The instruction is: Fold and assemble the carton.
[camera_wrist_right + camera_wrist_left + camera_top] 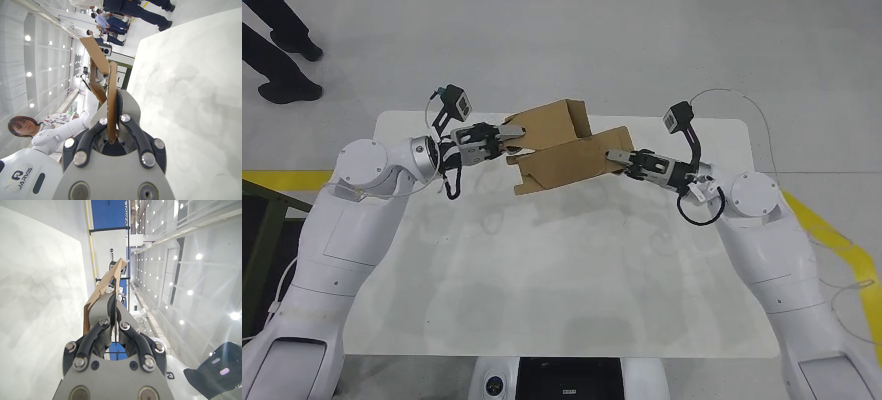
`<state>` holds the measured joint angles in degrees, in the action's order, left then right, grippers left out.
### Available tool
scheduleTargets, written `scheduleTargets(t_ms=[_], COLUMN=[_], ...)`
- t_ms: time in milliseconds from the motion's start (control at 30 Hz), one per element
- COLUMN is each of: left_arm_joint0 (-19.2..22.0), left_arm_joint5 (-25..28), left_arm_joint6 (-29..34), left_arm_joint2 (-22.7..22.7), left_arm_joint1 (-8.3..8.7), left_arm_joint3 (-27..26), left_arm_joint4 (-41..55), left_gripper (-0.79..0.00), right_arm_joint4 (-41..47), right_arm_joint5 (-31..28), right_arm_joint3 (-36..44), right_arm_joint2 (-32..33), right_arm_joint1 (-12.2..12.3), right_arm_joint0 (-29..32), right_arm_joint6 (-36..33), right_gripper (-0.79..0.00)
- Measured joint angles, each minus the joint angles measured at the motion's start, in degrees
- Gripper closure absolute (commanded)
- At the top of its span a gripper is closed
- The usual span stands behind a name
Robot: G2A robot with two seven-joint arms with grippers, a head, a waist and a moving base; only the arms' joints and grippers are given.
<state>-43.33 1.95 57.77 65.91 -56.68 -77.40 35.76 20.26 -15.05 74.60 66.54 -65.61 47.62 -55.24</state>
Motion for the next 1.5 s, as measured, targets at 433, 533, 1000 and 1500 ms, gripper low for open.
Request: scheduleTargets(t_ms=[433, 533, 1000, 1500], left_arm_joint0=[0.9, 0.5, 0.2, 0.8], left_arm_joint5=[12.3, 13.7, 14.6, 13.6], left_arm_joint6=[5.6, 6.5, 8.7, 8.9], left_arm_joint2=[1.1, 0.6, -1.3, -1.5], left_arm_joint1=[0.55, 0.51, -0.02, -0.45], left_arm_joint3=[2.1, 2.6, -0.6, -1.8], left_arm_joint4=[-10.4, -11.4, -10.6, -8.7], left_gripper=[0.0, 0.0, 0.0, 0.0], right_arm_joint4=[9.2, 12.3, 11.9, 7.9], right_arm_joint5=[-1.1, -1.2, -5.5, -3.3], right_arm_joint3=[-0.8, -1.0, -5.4, -8.6], right_arm_joint2=[4.0, 1.7, -8.0, -10.0], right_arm_joint1=[0.9, 0.2, -2.9, -3.8], right_arm_joint0=[-1.6, -3.5, -10.7, -13.8], right_arm_joint6=[-11.8, -14.4, -12.9, -11.0], right_gripper=[-0.785, -0.653, -0.44, -0.44])
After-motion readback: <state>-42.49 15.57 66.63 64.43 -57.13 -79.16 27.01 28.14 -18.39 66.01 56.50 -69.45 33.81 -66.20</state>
